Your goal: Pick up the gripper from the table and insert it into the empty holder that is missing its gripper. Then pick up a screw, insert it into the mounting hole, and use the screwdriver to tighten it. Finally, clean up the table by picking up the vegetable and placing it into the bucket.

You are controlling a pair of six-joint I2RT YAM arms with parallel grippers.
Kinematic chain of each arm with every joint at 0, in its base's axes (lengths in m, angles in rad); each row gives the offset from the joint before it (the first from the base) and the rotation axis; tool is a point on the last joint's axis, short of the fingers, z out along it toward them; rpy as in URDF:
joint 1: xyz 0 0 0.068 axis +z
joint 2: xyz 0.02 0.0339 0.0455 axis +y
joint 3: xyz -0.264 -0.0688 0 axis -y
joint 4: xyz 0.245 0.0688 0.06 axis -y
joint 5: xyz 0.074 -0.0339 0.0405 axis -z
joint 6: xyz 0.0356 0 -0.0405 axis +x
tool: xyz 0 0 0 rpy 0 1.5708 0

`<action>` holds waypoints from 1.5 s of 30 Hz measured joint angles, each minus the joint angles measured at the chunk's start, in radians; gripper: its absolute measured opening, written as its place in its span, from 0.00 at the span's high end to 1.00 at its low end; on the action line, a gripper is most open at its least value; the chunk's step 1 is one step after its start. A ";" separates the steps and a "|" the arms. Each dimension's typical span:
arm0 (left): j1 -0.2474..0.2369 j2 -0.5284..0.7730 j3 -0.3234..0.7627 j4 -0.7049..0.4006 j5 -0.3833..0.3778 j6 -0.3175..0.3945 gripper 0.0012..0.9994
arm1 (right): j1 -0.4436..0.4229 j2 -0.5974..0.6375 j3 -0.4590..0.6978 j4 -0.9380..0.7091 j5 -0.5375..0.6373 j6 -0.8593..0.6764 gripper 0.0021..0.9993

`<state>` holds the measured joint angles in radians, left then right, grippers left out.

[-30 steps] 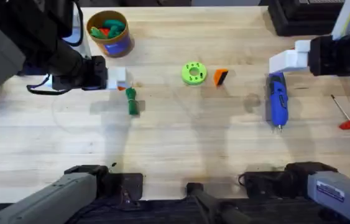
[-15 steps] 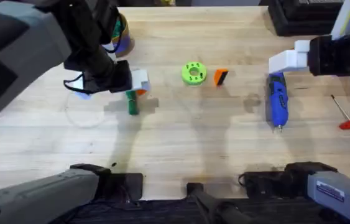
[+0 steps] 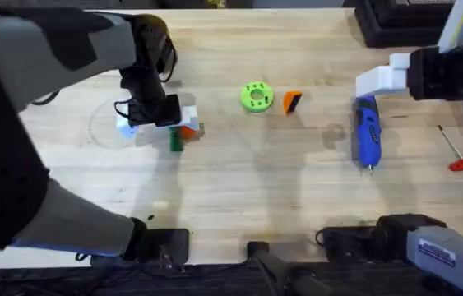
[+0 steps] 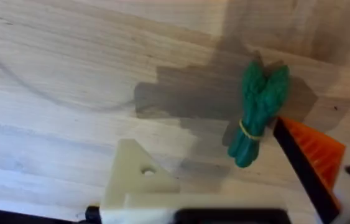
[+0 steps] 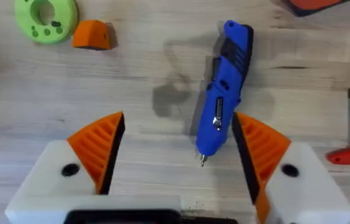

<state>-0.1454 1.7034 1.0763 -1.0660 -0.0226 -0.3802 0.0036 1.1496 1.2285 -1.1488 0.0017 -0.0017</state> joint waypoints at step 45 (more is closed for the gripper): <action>0.004 -0.534 0.234 -0.073 0.007 0.181 1.00 | 0.000 0.000 0.000 0.000 0.000 0.000 0.01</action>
<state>-0.1413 1.1689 1.3102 -1.1386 -0.0154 -0.1994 0.0036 1.1496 1.2285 -1.1492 0.0017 -0.0017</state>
